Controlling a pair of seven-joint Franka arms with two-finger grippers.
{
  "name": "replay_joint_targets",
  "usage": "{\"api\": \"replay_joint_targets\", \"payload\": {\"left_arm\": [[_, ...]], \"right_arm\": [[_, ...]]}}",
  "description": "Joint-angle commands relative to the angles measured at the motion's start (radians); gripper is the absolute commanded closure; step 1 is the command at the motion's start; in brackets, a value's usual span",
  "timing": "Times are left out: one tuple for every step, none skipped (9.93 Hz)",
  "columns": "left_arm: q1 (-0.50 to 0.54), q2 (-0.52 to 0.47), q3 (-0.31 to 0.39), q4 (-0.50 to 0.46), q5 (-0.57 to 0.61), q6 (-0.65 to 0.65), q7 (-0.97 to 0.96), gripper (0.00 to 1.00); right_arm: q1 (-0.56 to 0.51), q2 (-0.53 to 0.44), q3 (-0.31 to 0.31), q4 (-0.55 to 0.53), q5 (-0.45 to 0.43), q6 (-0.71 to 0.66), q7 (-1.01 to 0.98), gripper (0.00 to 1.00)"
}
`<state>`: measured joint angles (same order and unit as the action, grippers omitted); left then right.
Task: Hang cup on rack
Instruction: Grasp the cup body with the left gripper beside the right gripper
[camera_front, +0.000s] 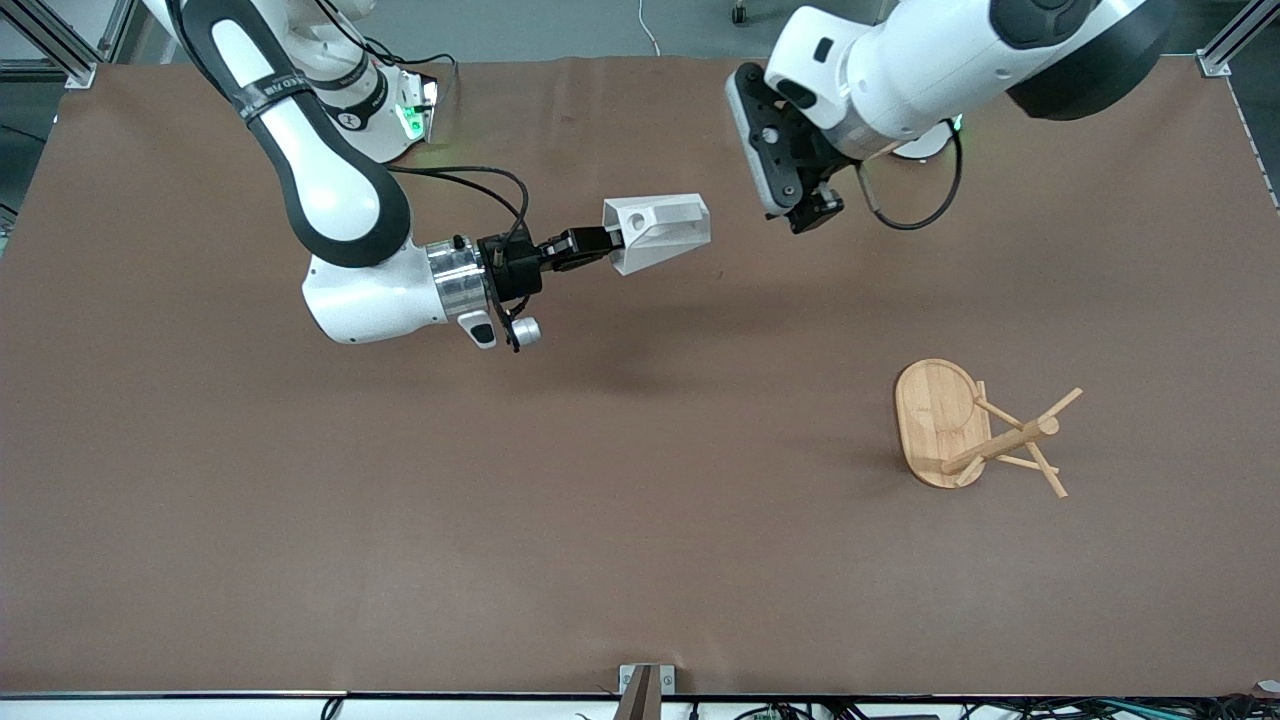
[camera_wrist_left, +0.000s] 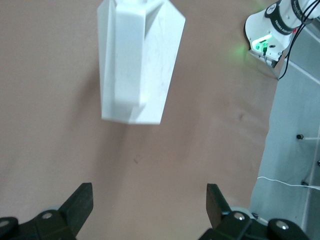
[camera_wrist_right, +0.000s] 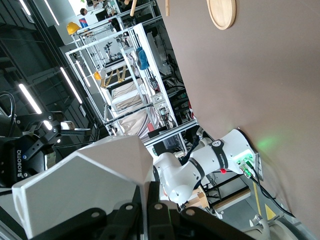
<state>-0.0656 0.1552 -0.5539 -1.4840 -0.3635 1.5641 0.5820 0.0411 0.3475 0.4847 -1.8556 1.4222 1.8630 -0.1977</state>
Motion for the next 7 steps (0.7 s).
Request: {"api": "replay_joint_targets", "payload": {"left_arm": [[0.0, 0.039, -0.021, -0.021, 0.006, 0.066, -0.023, 0.0], [0.0, 0.056, -0.032, -0.021, 0.009, 0.092, -0.045, 0.0], [0.0, 0.058, -0.046, -0.028, 0.009, 0.093, -0.047, 0.0], [-0.003, 0.06, -0.055, -0.041, 0.011, 0.1, -0.047, 0.0], [-0.016, 0.069, -0.057, -0.044, 0.011, 0.103, -0.047, 0.0], [-0.02, 0.075, -0.057, -0.044, 0.011, 0.106, -0.048, 0.0], [-0.022, 0.086, -0.058, -0.044, 0.012, 0.125, -0.05, 0.0]], "right_arm": [[0.002, -0.019, 0.003, -0.025, 0.035, -0.001, -0.015, 0.99], [0.003, -0.019, 0.003, -0.025, 0.035, -0.001, -0.015, 0.99], [0.002, -0.019, 0.003, -0.025, 0.035, -0.001, -0.015, 0.99], [0.003, -0.019, 0.003, -0.025, 0.035, 0.001, -0.015, 0.99], [0.003, -0.019, 0.003, -0.025, 0.035, 0.001, -0.015, 0.99], [0.005, -0.021, 0.005, -0.025, 0.035, 0.001, -0.015, 0.99], [0.005, -0.021, 0.005, -0.025, 0.035, 0.001, -0.015, 0.99]]}}
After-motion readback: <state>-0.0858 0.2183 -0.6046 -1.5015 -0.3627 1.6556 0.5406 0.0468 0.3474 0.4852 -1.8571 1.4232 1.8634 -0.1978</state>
